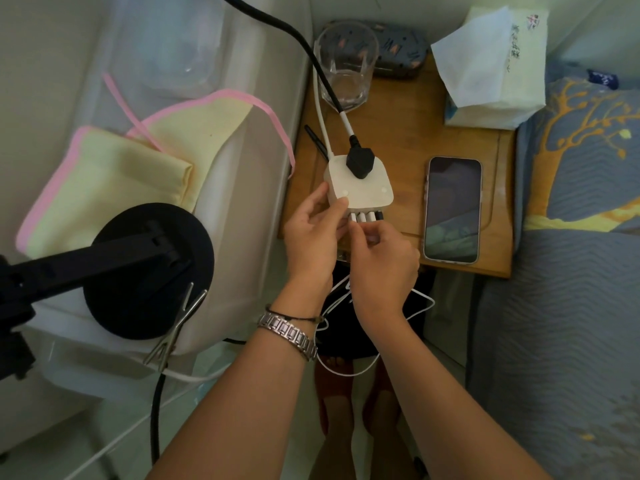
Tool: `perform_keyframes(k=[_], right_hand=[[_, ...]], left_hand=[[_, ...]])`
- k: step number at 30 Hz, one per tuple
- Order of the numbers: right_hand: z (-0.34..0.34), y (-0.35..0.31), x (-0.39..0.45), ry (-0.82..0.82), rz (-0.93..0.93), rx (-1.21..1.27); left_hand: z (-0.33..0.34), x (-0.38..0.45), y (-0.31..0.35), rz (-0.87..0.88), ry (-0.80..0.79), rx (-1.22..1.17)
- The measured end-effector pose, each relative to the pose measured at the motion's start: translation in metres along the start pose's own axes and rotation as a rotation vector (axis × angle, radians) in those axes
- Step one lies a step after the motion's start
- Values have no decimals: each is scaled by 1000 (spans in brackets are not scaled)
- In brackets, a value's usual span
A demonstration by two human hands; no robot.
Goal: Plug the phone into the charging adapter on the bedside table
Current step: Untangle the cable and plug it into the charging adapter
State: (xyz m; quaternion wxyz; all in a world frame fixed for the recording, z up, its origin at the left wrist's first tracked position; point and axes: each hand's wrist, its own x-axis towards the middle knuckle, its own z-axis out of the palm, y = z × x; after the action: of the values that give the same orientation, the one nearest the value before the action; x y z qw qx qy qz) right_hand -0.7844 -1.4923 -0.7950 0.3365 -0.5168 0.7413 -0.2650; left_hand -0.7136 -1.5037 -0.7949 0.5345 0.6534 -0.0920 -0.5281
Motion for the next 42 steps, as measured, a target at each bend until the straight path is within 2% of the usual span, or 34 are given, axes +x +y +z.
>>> perform_keyframes(k=[8, 18, 22, 26, 29, 39, 42], right_hand=[[7, -5, -1, 17, 13, -60], [-20, 14, 3, -117, -24, 14], [-37, 40, 1, -220, 40, 87], [-46, 55, 1, -368, 122, 261], [-47, 60, 4, -412, 140, 311], [-71, 77, 7, -455, 107, 217], [-80, 84, 5, -449, 83, 163]], left_hand=[[0, -1, -2, -15, 7, 3], [-3, 5, 1, 42, 14, 140], [-4, 9, -1, 51, 38, 206], [-4, 13, -4, 74, 82, 295], [-5, 17, -7, 104, 94, 376], [-8, 18, -1, 66, 86, 404], [-4, 11, 6, 73, 136, 408]])
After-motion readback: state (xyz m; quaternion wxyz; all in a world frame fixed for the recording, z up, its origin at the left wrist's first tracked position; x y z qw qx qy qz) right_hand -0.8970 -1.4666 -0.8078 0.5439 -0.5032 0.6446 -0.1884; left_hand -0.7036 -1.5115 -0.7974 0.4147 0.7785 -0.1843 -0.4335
